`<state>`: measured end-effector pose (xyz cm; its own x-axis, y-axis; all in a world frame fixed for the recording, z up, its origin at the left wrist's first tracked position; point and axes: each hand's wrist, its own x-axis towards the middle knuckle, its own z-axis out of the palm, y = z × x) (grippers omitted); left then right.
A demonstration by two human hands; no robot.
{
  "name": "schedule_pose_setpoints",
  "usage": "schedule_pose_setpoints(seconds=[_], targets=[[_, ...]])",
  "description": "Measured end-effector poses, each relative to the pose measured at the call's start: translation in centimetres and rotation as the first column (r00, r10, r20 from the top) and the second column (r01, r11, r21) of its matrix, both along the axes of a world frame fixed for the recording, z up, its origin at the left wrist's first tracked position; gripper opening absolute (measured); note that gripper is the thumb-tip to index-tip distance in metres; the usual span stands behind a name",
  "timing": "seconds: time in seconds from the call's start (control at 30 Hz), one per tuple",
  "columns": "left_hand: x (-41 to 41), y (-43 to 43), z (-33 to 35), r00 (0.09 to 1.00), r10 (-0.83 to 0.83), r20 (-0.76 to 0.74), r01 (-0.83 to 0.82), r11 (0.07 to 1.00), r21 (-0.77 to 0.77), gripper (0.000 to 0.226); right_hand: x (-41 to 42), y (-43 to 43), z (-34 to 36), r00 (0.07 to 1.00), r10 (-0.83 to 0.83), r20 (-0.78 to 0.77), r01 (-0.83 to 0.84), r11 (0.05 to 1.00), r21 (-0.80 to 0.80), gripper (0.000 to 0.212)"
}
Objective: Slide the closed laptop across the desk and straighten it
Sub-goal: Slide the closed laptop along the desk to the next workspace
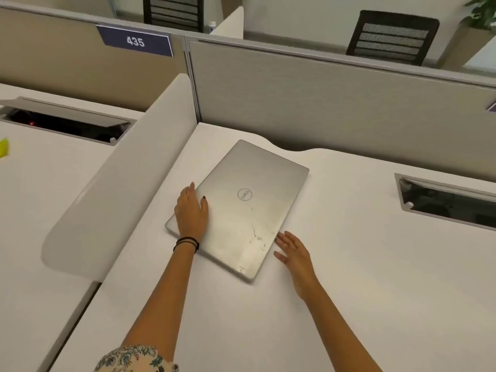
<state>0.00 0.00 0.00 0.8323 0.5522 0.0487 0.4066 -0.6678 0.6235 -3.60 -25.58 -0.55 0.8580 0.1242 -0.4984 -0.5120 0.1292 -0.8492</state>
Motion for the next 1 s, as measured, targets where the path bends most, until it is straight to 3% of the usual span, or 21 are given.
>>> schedule_pose_setpoints(seconds=[0.17,0.5,0.63,0.77,0.9,1.0], targets=[[3.2,0.8,0.1,0.989,-0.009,-0.149,0.014,1.0,0.028,0.047,2.3,-0.7,-0.6,0.984,-0.089,-0.153,0.11,0.985,0.134,0.028],[7.2,0.5,-0.8,0.966,0.062,-0.253,-0.014,0.982,0.187,0.062,6.0,-0.3,0.5,0.949,-0.116,-0.292,0.109,0.993,-0.043,0.008],[7.7,0.9,-1.2,0.972,0.096,-0.216,-0.074,0.991,0.111,0.065,6.3,0.8,0.1,0.977,-0.103,-0.187,0.067,0.979,-0.191,0.006],[7.4,1.2,-1.1,0.98,0.071,-0.187,-0.071,0.997,0.003,0.062,6.4,2.0,0.1,0.991,-0.042,-0.126,0.0,0.948,-0.318,0.021],[6.7,1.9,-0.8,0.963,-0.03,-0.267,0.002,0.994,-0.106,0.059,6.2,2.4,-0.2,0.989,-0.059,-0.136,0.008,0.936,-0.351,0.033],[5.4,1.4,-0.9,0.953,-0.09,-0.29,0.039,0.983,-0.178,0.059,6.4,1.7,-0.4,0.982,-0.102,-0.161,0.037,0.931,-0.364,0.023]])
